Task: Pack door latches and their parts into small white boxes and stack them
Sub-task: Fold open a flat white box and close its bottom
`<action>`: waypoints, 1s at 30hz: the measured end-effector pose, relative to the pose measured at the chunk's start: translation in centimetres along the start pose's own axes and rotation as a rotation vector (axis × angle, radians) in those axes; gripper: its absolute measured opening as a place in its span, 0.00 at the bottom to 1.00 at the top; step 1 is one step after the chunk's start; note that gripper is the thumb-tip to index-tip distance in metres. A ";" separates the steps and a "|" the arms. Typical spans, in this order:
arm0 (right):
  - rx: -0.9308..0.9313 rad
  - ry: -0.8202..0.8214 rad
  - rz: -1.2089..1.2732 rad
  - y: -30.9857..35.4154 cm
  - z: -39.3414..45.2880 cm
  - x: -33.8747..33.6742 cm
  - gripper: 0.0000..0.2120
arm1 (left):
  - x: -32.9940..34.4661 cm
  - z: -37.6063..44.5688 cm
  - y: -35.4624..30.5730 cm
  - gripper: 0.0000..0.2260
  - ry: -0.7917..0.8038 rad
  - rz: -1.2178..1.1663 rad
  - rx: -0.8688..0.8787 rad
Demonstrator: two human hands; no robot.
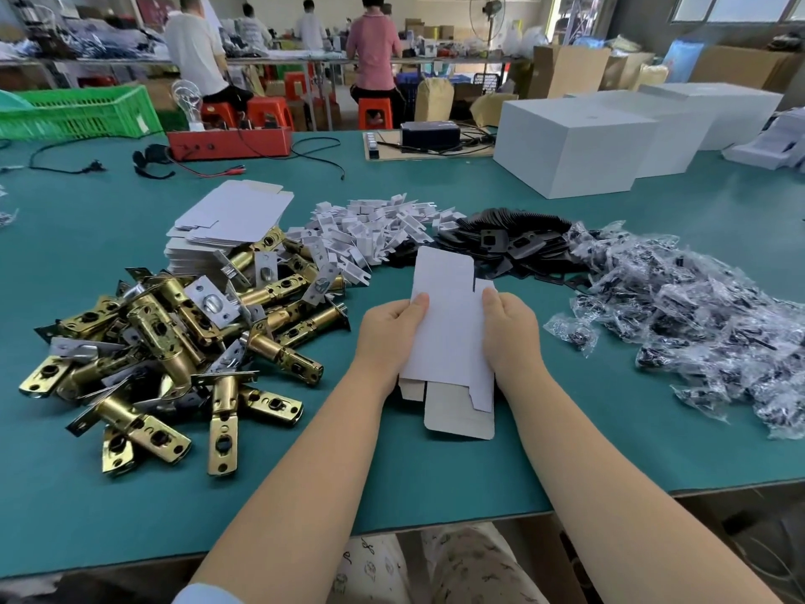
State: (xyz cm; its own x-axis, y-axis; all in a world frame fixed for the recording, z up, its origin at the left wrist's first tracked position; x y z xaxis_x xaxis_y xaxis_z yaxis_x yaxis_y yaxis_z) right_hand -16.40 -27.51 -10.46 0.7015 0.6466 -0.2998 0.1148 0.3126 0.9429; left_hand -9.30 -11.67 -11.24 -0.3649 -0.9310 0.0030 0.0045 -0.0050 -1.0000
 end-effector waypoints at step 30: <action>-0.041 0.335 0.489 1.1 -1.7 1.3 0.15 | 1.2 -0.8 -0.8 0.19 0.241 -0.239 -0.025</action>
State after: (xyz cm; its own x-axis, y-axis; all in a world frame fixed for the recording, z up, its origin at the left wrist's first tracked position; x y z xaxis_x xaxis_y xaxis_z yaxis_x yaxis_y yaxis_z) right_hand -16.58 -25.16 -10.09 0.4052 0.9046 0.1322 -0.1976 -0.0545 0.9788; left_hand -10.47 -12.55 -10.41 -0.5623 -0.7917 0.2386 -0.1290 -0.2010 -0.9711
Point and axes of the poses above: each hand's wrist, its own z-axis towards the middle knuckle, its own x-axis out of the palm, y = z × x, the point moved 8 cm from there along z, towards the middle knuckle, and after that the axes turned 1 degree about -x, right-handed, at the moved point
